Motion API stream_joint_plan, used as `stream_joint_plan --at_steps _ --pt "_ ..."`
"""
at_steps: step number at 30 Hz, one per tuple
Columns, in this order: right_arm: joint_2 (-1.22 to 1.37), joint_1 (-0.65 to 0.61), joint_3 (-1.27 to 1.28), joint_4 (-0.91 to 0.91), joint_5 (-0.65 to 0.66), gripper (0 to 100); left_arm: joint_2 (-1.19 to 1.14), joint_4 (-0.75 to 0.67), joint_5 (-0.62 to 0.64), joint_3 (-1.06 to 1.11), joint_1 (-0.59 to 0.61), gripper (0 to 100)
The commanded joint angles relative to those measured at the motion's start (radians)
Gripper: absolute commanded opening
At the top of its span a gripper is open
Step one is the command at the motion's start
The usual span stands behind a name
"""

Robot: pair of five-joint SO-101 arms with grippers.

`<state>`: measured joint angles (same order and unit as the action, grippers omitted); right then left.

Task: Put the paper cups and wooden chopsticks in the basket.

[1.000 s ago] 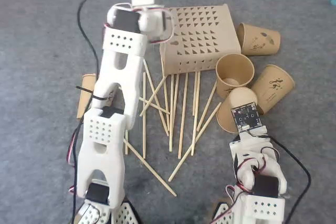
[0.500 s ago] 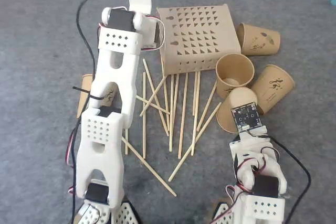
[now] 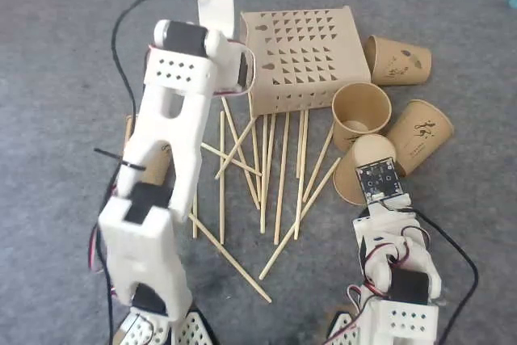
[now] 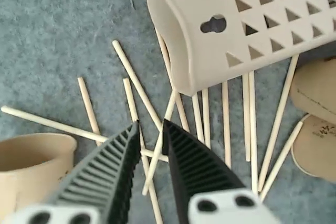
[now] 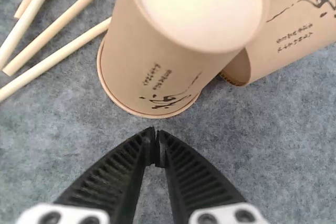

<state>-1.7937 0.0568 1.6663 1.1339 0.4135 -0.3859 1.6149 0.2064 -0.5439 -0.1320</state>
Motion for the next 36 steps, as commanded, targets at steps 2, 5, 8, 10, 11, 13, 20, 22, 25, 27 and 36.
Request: stream_joint_plan --at_steps 2,5,8,10,11,13,20,22,25,27,36 --pt "-0.021 0.004 0.017 -0.013 0.012 0.9 0.250 -0.316 0.075 0.420 -0.041 7" --pt "-0.021 0.004 0.017 -0.013 0.012 0.9 0.353 -0.539 0.084 0.650 -0.066 8" --pt "-0.021 0.004 0.017 -0.012 0.012 0.9 0.427 -0.732 0.160 0.825 -0.077 13" --pt "-0.021 0.004 0.017 -0.012 0.012 0.9 0.451 -0.818 0.232 0.894 -0.074 19" --pt "-0.021 0.004 0.017 -0.012 0.012 0.9 0.457 -0.839 0.250 0.914 -0.072 22" --pt "-0.021 0.004 0.017 -0.012 0.012 0.9 0.457 -0.850 0.259 0.931 -0.074 27" --pt "-0.021 0.004 0.017 -0.010 0.012 0.9 0.454 -0.944 0.354 0.935 -0.071 28" --pt "-0.021 0.004 0.017 -0.010 0.012 0.9 0.440 -0.996 0.362 0.940 -0.071 28" --pt "-0.021 0.004 0.017 -0.008 0.012 0.9 0.374 -1.080 0.362 0.938 -0.078 28" --pt "-0.021 0.004 0.017 -0.008 0.012 0.9 0.313 -1.114 0.362 0.921 -0.089 28" --pt "-0.021 0.004 0.017 -0.010 0.012 0.9 0.196 -1.112 0.364 0.825 -0.123 26"
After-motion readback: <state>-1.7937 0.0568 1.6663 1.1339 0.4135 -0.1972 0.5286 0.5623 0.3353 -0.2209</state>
